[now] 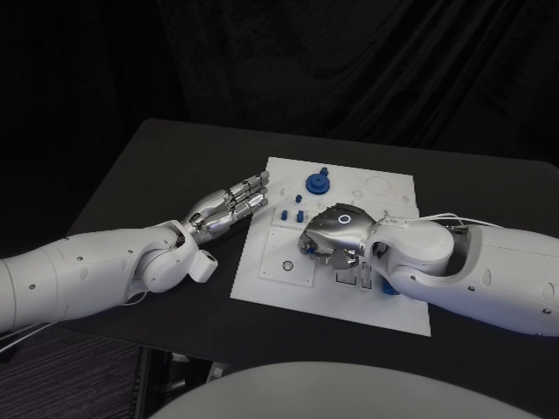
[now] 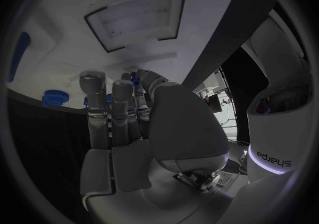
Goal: Assemble the parts on the task board
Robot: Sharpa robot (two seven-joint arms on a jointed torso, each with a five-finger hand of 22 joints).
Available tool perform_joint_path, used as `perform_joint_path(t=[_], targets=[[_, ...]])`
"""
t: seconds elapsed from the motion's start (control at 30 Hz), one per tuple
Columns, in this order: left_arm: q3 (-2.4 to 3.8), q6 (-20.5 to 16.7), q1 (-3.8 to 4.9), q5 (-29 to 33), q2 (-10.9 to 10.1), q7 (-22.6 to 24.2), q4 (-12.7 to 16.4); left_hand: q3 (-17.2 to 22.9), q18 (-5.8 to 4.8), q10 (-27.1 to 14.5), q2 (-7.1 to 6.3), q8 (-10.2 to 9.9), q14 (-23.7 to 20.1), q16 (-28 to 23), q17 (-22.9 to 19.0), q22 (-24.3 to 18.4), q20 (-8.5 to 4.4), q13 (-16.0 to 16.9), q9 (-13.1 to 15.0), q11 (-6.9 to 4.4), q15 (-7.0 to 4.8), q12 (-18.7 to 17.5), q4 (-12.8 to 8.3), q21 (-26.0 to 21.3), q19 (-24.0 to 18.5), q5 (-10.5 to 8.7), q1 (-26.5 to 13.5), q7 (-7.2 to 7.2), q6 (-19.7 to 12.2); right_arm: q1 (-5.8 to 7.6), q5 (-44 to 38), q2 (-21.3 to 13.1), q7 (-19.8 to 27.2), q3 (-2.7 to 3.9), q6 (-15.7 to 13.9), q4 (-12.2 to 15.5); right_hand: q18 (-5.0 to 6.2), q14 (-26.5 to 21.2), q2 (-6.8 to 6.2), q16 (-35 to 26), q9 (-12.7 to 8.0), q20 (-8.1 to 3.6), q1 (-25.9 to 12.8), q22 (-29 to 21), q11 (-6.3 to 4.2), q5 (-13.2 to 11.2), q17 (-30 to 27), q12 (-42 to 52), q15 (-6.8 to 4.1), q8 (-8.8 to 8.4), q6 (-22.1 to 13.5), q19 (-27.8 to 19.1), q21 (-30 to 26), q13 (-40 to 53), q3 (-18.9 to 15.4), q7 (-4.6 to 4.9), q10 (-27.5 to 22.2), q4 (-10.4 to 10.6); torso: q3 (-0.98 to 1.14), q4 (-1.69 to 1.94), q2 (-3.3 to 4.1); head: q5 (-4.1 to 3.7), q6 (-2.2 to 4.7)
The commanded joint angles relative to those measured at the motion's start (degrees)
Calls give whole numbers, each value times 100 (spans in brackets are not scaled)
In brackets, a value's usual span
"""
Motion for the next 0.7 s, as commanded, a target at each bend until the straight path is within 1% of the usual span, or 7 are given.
perform_joint_path(t=[0.03, 0.17, 0.3, 0.47, 0.6, 0.67, 0.7], targets=[[5, 84, -9, 9, 14, 357, 3, 29, 36, 9, -9, 36, -2, -21, -6, -8, 54, 5, 12, 31, 26, 27, 3, 11, -5, 36, 54, 42, 19, -16, 16, -11, -160, -4, 161, -2, 56, -63, -20, -57, -10, 12, -16, 472, 52, 21, -27, -64, 9, -39, -72, -49, -65, -19, 32, -8, -4, -12, -1, 0, -4, 6, 0], [5, 91, -13, 9, 18, 351, -3, 31, 37, 9, -9, 42, -2, -21, -6, -9, 55, 5, 16, 31, 26, 28, 4, 11, -5, 34, 54, 58, 48, -16, 17, -9, -200, -4, 241, -23, 76, -166, -43, -194, -65, 72, -61, 430, 122, -28, -164, -221, 92, -197, -303, -134, -282, -70, 66, -62, -53, -6, -1, 5, -3, 5, 0], [5, 101, -17, 9, 29, 348, -9, 33, 38, 9, -8, 47, -2, -21, -6, -10, 56, 5, 19, 31, 26, 28, 4, 11, -5, 34, 54, 71, 69, -16, 18, -1, -217, -4, 273, -39, 96, -231, -63, -283, -140, 106, -88, 402, 157, -73, -259, -298, 121, -323, -466, -185, -422, -84, 97, -92, -88, 1, 0, 11, 0, 3, 0], [5, 110, -24, 9, 36, 346, -14, 36, 40, 10, -6, 58, -2, -21, -6, -10, 57, 5, 26, 30, 24, 31, 5, 11, -5, 35, 53, 98, 114, -16, 18, 18, -219, -4, 269, -49, 111, -261, -104, -308, -298, 132, -110, 394, 178, -103, -299, -378, 139, -542, -765, -206, -486, -85, 156, -206, -120, 4, 0, 9, -3, 15, 0], [5, 116, -27, 9, 39, 336, -16, 39, 41, 10, -5, 65, -2, -21, -6, -12, 57, 6, 30, 30, 24, 32, 5, 11, -5, 34, 53, 114, 143, -16, 18, 24, -217, -4, 251, -57, 115, -269, -131, -313, -396, 141, -125, 390, 191, -126, -312, -410, 150, -635, -952, -211, -512, -83, 181, -259, -140, 10, -1, 7, -1, 20, 0], [5, 119, -29, 9, 40, 329, -18, 41, 43, 11, -4, 72, -2, -21, -6, -13, 57, 6, 34, 31, 24, 35, 5, 11, -5, 35, 53, 127, 169, -16, 18, 28, -216, -4, 242, -67, 122, -295, -158, -341, -521, 151, -133, 379, 210, -145, -348, -455, 157, -653, -1162, -229, -575, -80, 209, -336, -198, 12, -1, 8, 0, 23, 0], [5, 121, -30, 9, 40, 326, -18, 41, 43, 11, -4, 72, -2, -21, -6, -13, 57, 6, 34, 31, 24, 35, 5, 11, -5, 35, 53, 127, 169, -16, 18, 30, -215, -4, 240, -70, 124, -300, -160, -348, -530, 152, -135, 376, 212, -147, -357, -457, 159, -652, -1173, -234, -591, -80, 210, -340, -202, 12, -1, 9, 0, 23, 0]])
